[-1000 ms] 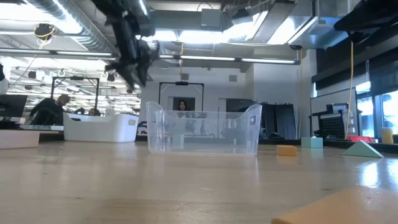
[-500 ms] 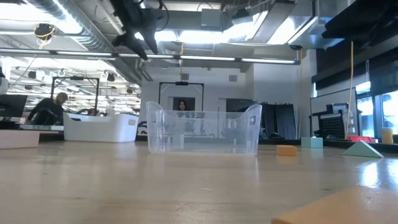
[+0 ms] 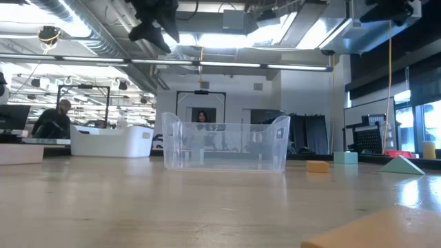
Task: Sort & place blocks by color
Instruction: Put the bottom blue block into the transparent bin
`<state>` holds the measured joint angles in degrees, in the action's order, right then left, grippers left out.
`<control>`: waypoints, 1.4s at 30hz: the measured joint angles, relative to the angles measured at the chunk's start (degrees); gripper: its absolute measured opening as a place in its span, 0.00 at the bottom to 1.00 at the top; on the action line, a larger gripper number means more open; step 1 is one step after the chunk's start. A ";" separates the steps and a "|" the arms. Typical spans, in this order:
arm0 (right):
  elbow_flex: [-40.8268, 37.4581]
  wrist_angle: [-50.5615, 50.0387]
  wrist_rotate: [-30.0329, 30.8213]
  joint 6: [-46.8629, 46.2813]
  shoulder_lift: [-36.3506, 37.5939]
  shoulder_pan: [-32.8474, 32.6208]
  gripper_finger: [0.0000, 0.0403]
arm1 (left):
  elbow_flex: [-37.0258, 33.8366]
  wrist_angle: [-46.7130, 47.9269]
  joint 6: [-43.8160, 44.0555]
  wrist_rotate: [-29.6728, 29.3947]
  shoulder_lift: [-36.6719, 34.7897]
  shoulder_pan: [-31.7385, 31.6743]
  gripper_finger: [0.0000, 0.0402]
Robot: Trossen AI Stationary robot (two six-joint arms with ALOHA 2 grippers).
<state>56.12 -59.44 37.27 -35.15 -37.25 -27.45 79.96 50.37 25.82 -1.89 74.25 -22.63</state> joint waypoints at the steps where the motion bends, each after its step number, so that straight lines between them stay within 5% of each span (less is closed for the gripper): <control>1: 1.99 -3.57 -1.80 -1.83 -1.38 0.63 0.57 | 0.00 0.14 0.83 0.01 -0.27 0.83 0.49; 9: 12.50 -23.63 -17.90 -15.64 -15.39 6.46 0.55 | -0.02 0.28 1.56 -0.39 -2.01 7.51 0.49; 18: 12.00 -25.20 -29.90 -28.95 -28.82 14.41 0.53 | -0.02 0.26 -0.14 -0.22 -2.04 13.44 0.49; 28: 5.11 -22.07 -37.76 -21.45 -40.08 21.39 0.53 | -0.07 0.05 -1.12 -0.11 -4.92 16.00 0.49; 42: -11.24 -5.69 -38.44 -10.73 -43.43 30.08 0.53 | -0.02 -0.87 2.61 -0.14 -9.63 15.98 0.49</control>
<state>44.87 -65.13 -1.17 -45.89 -80.68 2.63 79.94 49.50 28.43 -2.04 64.62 -6.66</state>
